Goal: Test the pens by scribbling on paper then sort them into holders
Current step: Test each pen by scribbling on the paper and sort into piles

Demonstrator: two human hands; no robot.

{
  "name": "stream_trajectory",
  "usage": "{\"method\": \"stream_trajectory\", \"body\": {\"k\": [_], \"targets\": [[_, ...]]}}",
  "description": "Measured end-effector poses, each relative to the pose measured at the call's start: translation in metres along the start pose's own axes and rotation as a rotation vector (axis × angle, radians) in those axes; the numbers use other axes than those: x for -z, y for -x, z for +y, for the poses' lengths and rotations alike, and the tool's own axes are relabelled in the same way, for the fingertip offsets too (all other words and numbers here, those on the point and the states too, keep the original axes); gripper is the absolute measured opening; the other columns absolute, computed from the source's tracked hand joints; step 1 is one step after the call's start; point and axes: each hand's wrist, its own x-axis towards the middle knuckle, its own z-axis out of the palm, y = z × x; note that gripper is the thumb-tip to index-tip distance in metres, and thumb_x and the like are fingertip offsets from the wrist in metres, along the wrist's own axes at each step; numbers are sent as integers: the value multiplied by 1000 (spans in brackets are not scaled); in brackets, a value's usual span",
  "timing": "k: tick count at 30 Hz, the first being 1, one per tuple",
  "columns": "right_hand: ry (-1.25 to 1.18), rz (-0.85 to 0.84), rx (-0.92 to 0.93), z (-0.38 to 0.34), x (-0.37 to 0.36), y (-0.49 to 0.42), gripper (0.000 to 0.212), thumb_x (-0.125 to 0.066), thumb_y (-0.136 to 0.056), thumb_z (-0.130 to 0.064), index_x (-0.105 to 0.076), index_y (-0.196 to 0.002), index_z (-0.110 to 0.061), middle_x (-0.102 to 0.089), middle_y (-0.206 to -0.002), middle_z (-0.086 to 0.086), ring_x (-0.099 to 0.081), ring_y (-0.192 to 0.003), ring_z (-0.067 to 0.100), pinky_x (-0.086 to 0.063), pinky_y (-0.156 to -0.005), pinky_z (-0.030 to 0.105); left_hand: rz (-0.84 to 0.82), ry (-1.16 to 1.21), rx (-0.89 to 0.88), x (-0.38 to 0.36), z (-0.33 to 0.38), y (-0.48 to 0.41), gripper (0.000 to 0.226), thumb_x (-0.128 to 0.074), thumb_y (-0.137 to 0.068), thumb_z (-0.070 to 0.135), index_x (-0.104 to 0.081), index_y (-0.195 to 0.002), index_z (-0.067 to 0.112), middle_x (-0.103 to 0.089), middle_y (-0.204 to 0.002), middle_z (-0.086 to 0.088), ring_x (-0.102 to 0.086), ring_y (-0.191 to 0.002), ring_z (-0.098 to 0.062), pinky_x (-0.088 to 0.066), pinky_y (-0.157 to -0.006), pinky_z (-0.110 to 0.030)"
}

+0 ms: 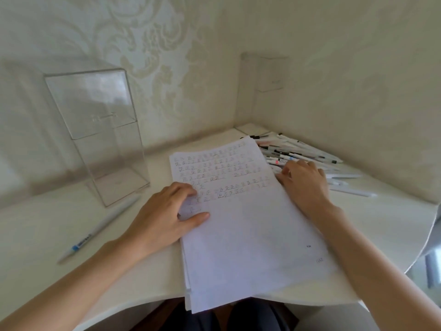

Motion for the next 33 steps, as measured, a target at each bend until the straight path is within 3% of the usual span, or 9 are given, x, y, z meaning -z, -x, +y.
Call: {"method": "stream_trajectory", "body": {"k": [4,9,12,14,18,20,23,26,33], "targets": [[67,6,39,3,-2,2,26,-44,-98,-33,-58,-111,-16,-57,-119,9,-45,-114,32,-31,-91,39,-2,13,9,2,2,1,76,-35,-66,77,-55,-118,24,-47,-121,17,-45,-101,1,-32,-80,-13],[-62,108,-2,6,-2,-3,16,-49,-96,-16,-54,-108,-6,-57,-112,19,-52,-103,38,-32,-81,39,310,49,27,11,3,2,46,-52,-75,60,-57,-99,22,-47,-101,15,-53,-94,-8,-44,-74,-28],[-222,291,-7,1,14,-3,11,-45,-96,-7,-48,-103,1,-57,-102,26,-54,-87,44,-30,-67,39,206,45,60,11,0,-1,67,-47,-65,75,-58,-104,23,-47,-106,15,-50,-102,-10,-41,-85,-31],[-317,367,83,-11,26,-1,11,-44,-96,-10,-47,-100,0,-57,-98,25,-53,-83,44,-31,-65,39,137,14,74,9,0,-3,86,-37,-59,88,-58,-110,22,-49,-111,13,-49,-106,-10,-36,-90,-28],[-291,296,395,-63,37,12,47,-37,-89,-61,-48,-76,-17,-56,-72,-3,-49,-68,21,-32,-64,31,-54,-5,126,13,2,-1,116,-22,-44,99,-49,-127,22,-44,-130,13,-42,-120,-9,-29,-99,-22],[-245,338,510,-90,33,17,53,-35,-82,-70,-38,-62,-21,-41,-56,-9,-39,-56,17,-30,-60,28,-187,-74,127,17,2,2,123,-22,-42,98,-34,-139,24,-28,-145,15,-28,-131,-6,-19,-102,-17],[-254,442,586,-115,14,20,49,-45,-84,-60,-32,-57,-21,-33,-48,-9,-34,-49,18,-27,-61,27,-251,-92,109,23,-1,10,130,-17,-40,99,-18,-147,25,-11,-153,17,-8,-136,3,-3,-103,-10],[-205,433,597,-118,-10,22,45,-47,-85,-54,-41,-56,-19,-46,-46,-3,-44,-51,21,-27,-61,28,-256,-85,114,24,-4,15,129,-8,-41,99,-10,-148,27,-1,-154,18,6,-128,14,4,-106,-11],[-199,447,664,-120,-18,31,29,-50,-81,-39,-51,-68,-13,-48,-51,-2,-44,-55,22,-24,-61,32,-243,-113,100,19,-3,16,122,-8,-46,96,-8,-148,29,2,-150,24,10,-125,16,4,-107,-12]]}}
